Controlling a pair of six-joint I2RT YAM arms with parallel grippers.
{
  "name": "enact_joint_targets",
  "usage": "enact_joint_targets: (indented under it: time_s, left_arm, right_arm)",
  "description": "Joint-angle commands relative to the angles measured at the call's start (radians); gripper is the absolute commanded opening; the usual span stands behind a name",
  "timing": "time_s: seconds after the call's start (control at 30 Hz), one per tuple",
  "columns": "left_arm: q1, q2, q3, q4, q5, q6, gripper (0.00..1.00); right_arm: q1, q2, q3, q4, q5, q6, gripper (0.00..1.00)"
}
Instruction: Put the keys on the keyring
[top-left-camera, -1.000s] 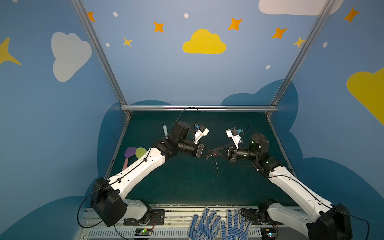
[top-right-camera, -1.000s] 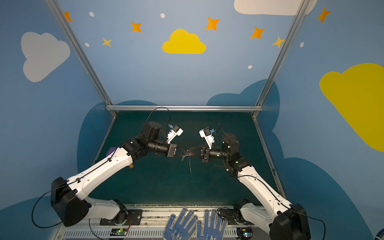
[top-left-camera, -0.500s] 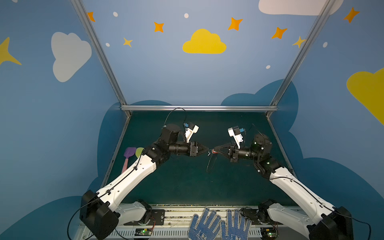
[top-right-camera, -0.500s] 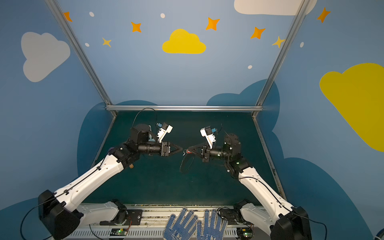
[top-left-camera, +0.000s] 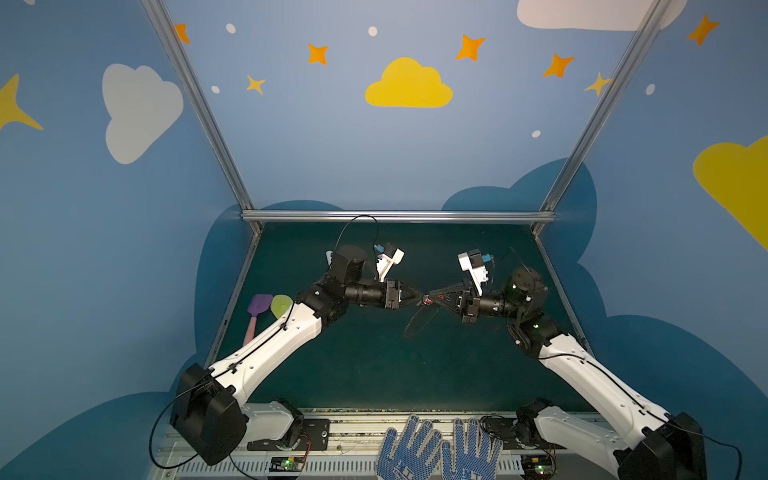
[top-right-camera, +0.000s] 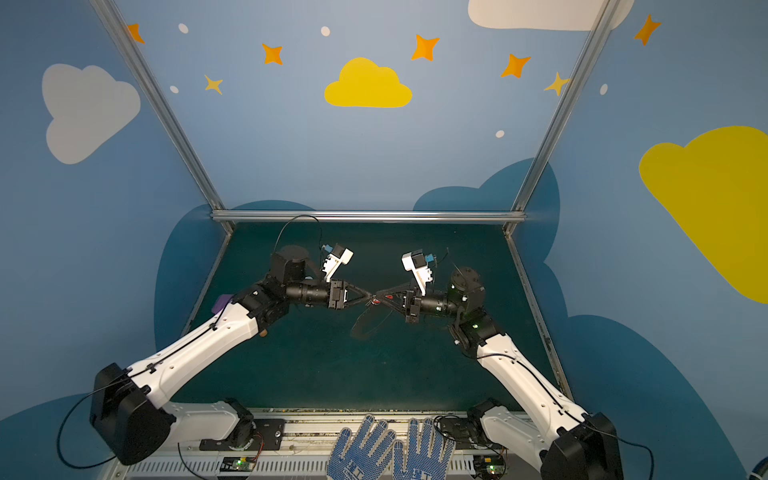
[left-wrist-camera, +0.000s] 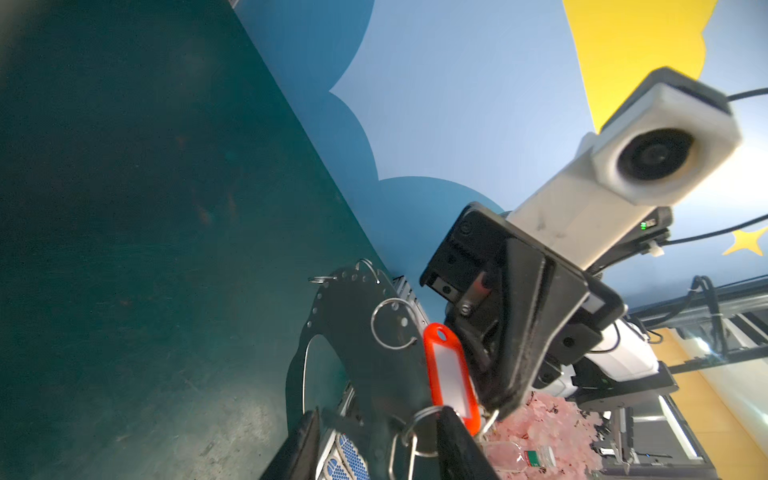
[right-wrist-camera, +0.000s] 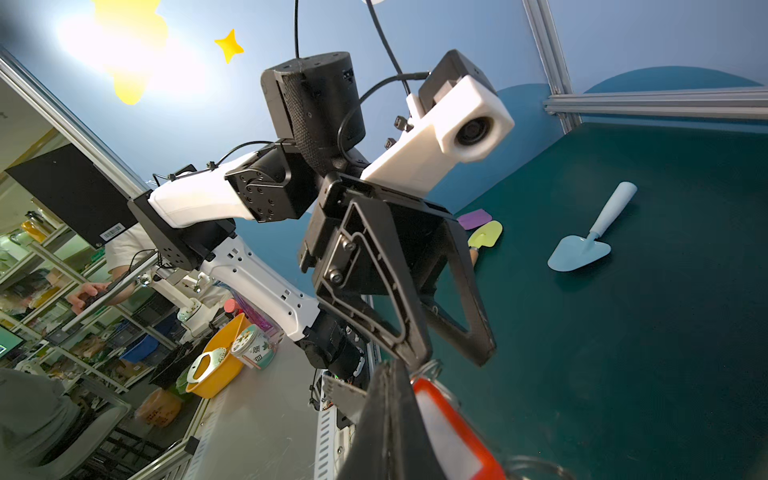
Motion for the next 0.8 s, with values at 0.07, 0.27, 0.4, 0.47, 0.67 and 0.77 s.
enact_joint_targets:
  time_s: [0.07, 0.27, 0.4, 0.47, 0.67, 0.77]
  left_arm:
    - [-0.017, -0.010, -0.022, 0.118, 0.104, -0.024, 0.43]
    - [-0.023, -0.019, -0.036, 0.139, 0.123, -0.034, 0.25]
    - [-0.023, -0.029, -0.039, 0.138, 0.129, -0.034, 0.08]
    - [-0.025, -0.034, -0.042, 0.131, 0.119, -0.033, 0.04]
    - [-0.031, -0.010, -0.031, 0.033, 0.076, 0.007, 0.04]
    - [-0.050, 0.021, -0.032, 0.037, 0.072, 0.000, 0.04]
  right_arm:
    - [0.004, -0.002, -0.008, 0.075, -0.018, 0.009, 0.00]
    - [0.002, -0.005, -0.016, 0.096, -0.008, 0.021, 0.00]
    - [0.000, -0.019, -0.024, 0.092, 0.019, 0.009, 0.00]
    - [0.000, -0.036, -0.036, 0.090, 0.051, -0.006, 0.00]
    - [0.001, -0.128, -0.121, 0.193, 0.199, -0.011, 0.00]
    - [0.001, -0.157, -0.140, 0.222, 0.250, -0.010, 0.00]
